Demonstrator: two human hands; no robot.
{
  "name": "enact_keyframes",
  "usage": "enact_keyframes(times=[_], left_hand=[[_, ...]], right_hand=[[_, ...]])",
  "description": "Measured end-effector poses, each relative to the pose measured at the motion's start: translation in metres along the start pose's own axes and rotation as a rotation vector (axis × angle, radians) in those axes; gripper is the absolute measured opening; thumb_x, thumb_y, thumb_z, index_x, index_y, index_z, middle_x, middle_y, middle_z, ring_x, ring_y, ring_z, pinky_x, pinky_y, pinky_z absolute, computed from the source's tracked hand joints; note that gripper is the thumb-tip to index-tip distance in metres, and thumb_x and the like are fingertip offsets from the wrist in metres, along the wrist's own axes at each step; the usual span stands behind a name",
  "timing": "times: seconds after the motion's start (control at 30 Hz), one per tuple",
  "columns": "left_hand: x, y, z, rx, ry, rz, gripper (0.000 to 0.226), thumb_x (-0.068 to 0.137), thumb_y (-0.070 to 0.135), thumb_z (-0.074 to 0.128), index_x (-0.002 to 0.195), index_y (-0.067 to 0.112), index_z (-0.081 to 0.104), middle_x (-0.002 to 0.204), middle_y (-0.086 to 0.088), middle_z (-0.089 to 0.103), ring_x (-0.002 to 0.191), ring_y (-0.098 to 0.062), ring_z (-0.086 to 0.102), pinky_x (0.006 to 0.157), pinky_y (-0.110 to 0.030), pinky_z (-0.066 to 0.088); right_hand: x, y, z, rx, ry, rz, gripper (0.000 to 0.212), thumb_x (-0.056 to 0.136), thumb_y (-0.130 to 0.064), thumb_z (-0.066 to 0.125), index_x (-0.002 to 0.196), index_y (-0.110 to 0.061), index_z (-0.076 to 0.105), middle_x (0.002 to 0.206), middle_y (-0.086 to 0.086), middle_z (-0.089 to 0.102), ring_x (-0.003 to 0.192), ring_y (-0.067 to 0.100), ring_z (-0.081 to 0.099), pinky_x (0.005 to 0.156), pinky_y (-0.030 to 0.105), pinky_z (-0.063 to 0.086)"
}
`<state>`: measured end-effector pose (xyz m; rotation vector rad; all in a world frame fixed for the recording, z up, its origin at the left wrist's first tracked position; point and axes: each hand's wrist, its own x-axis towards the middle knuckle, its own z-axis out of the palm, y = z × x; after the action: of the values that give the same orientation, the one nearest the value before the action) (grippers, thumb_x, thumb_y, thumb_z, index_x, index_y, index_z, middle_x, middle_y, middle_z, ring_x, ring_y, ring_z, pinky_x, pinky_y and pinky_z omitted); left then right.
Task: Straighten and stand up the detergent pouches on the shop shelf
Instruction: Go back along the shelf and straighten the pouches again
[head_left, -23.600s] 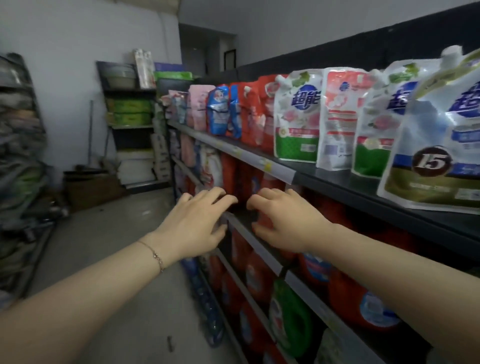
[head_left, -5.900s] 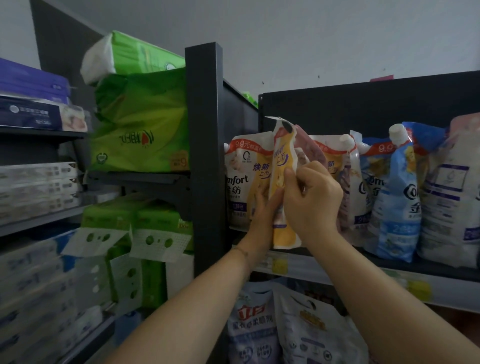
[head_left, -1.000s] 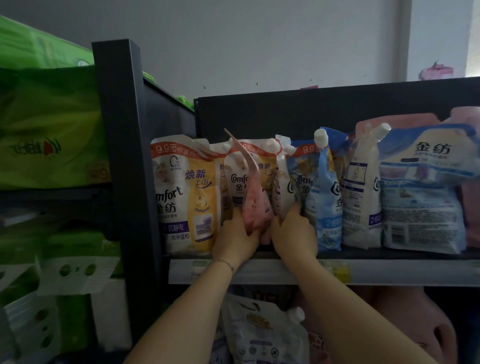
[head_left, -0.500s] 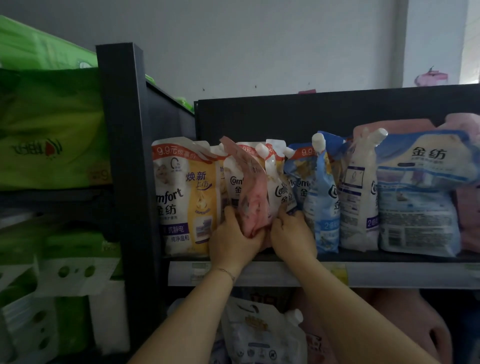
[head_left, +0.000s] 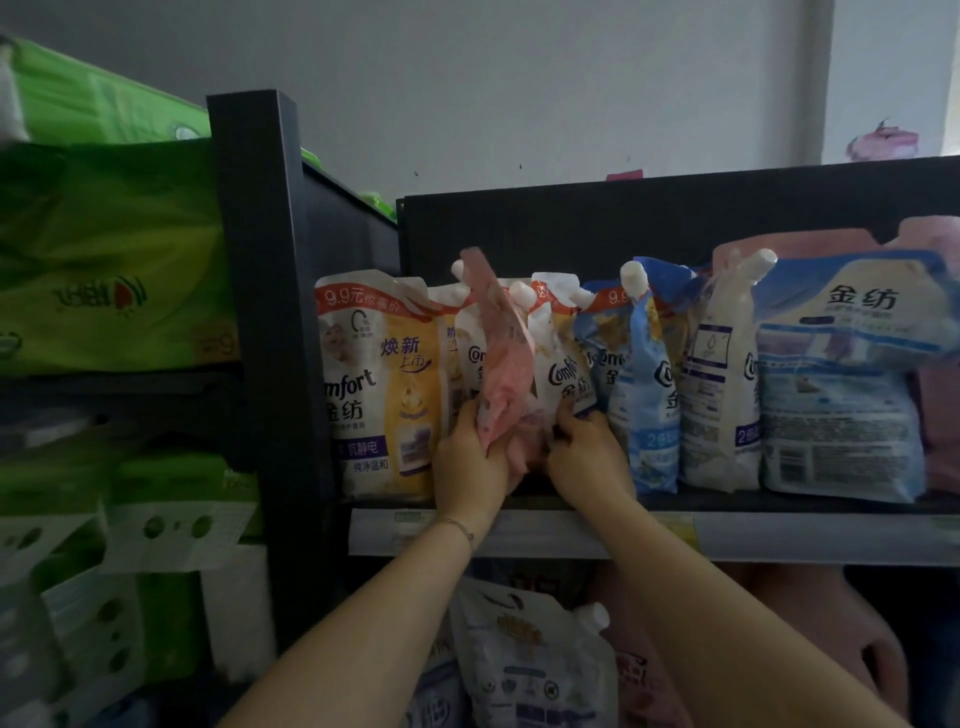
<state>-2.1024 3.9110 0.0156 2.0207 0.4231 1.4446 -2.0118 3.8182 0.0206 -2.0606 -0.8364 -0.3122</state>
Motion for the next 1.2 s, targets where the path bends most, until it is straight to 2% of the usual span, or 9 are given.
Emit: enact_keyframes(times=[0.3, 0.4, 0.5, 0.6, 0.73, 0.83, 0.9, 1.0, 1.2], left_hand=[[0.006, 0.022, -0.027, -0.139, 0.188, 0.027, 0.025, 0.093, 0.007, 0.059, 0.118, 0.006, 0.065, 0.111, 0.001, 0.065, 0.102, -0.014, 0.06, 0.079, -0.006, 0.038], [0.007, 0.024, -0.033, -0.178, 0.197, 0.039, 0.031, 0.092, 0.009, 0.062, 0.123, 0.008, 0.062, 0.11, 0.01, 0.059, 0.106, -0.011, 0.058, 0.083, 0.001, 0.036], [0.009, 0.015, -0.035, -0.181, 0.205, 0.062, 0.035, 0.09, 0.018, 0.066, 0.125, 0.013, 0.061, 0.122, 0.001, 0.063, 0.115, -0.017, 0.058, 0.1, -0.032, 0.048], [0.007, 0.013, -0.037, -0.202, 0.217, 0.07, 0.04, 0.091, 0.018, 0.065, 0.13, 0.015, 0.058, 0.129, 0.0, 0.06, 0.122, -0.016, 0.054, 0.104, -0.042, 0.046], [0.006, 0.009, -0.038, -0.219, 0.195, 0.063, 0.041, 0.093, 0.013, 0.064, 0.132, 0.017, 0.057, 0.129, 0.002, 0.059, 0.122, -0.012, 0.053, 0.105, -0.039, 0.045], [0.007, 0.004, -0.036, -0.208, 0.196, 0.06, 0.039, 0.092, 0.014, 0.064, 0.131, 0.016, 0.058, 0.127, 0.0, 0.061, 0.12, -0.014, 0.055, 0.102, -0.041, 0.047], [0.006, 0.002, -0.034, -0.202, 0.21, 0.068, 0.041, 0.092, 0.014, 0.065, 0.132, 0.015, 0.058, 0.128, -0.001, 0.061, 0.12, -0.017, 0.056, 0.101, -0.042, 0.048], [0.006, -0.001, -0.032, -0.202, 0.226, 0.076, 0.041, 0.091, 0.011, 0.066, 0.131, 0.014, 0.058, 0.126, -0.002, 0.062, 0.119, -0.018, 0.056, 0.1, -0.043, 0.048], [0.004, -0.007, -0.028, -0.183, 0.22, 0.086, 0.041, 0.091, 0.016, 0.066, 0.131, 0.018, 0.058, 0.13, -0.001, 0.059, 0.123, -0.016, 0.054, 0.102, -0.042, 0.048]], right_hand=[[0.004, -0.014, 0.003, -0.362, -0.101, 0.052, 0.067, 0.099, -0.026, 0.043, 0.155, -0.02, 0.007, 0.151, 0.029, 0.019, 0.121, 0.044, 0.044, 0.093, 0.042, 0.044], [0.011, -0.021, 0.006, -0.296, -0.231, 0.071, 0.074, 0.096, -0.023, 0.046, 0.155, -0.032, 0.003, 0.146, 0.031, 0.033, 0.123, 0.042, 0.047, 0.097, 0.043, 0.043], [0.02, -0.028, 0.015, -0.326, -0.414, 0.077, 0.08, 0.093, -0.019, 0.046, 0.153, -0.041, -0.001, 0.15, 0.022, 0.03, 0.132, 0.04, 0.039, 0.105, 0.047, 0.041], [0.031, -0.032, 0.021, -0.369, -0.475, -0.043, 0.05, 0.097, -0.019, 0.045, 0.146, -0.023, 0.033, 0.137, 0.014, 0.05, 0.116, 0.029, 0.053, 0.09, 0.034, 0.047], [0.037, -0.027, 0.022, -0.204, -0.446, -0.139, 0.03, 0.097, -0.008, 0.046, 0.125, -0.011, 0.055, 0.126, 0.013, 0.058, 0.105, 0.023, 0.055, 0.087, 0.028, 0.044], [0.041, -0.026, 0.023, 0.035, -0.083, -0.042, 0.016, 0.097, -0.016, 0.047, 0.101, -0.014, 0.062, 0.105, 0.01, 0.065, 0.089, 0.025, 0.058, 0.077, 0.032, 0.047], [0.05, -0.026, 0.022, 0.147, 0.111, 0.112, 0.027, 0.098, -0.027, 0.043, 0.112, -0.01, 0.058, 0.115, 0.015, 0.06, 0.096, 0.032, 0.059, 0.082, 0.038, 0.049], [0.069, -0.023, 0.025, 0.207, -0.081, 0.282, 0.044, 0.095, -0.035, 0.042, 0.125, -0.007, 0.055, 0.126, 0.02, 0.058, 0.11, 0.036, 0.058, 0.087, 0.041, 0.048], [0.074, -0.031, 0.017, 0.553, -0.278, 0.415, 0.022, 0.093, -0.033, 0.057, 0.088, -0.012, 0.06, 0.1, 0.014, 0.066, 0.094, 0.03, 0.063, 0.088, 0.041, 0.053]])
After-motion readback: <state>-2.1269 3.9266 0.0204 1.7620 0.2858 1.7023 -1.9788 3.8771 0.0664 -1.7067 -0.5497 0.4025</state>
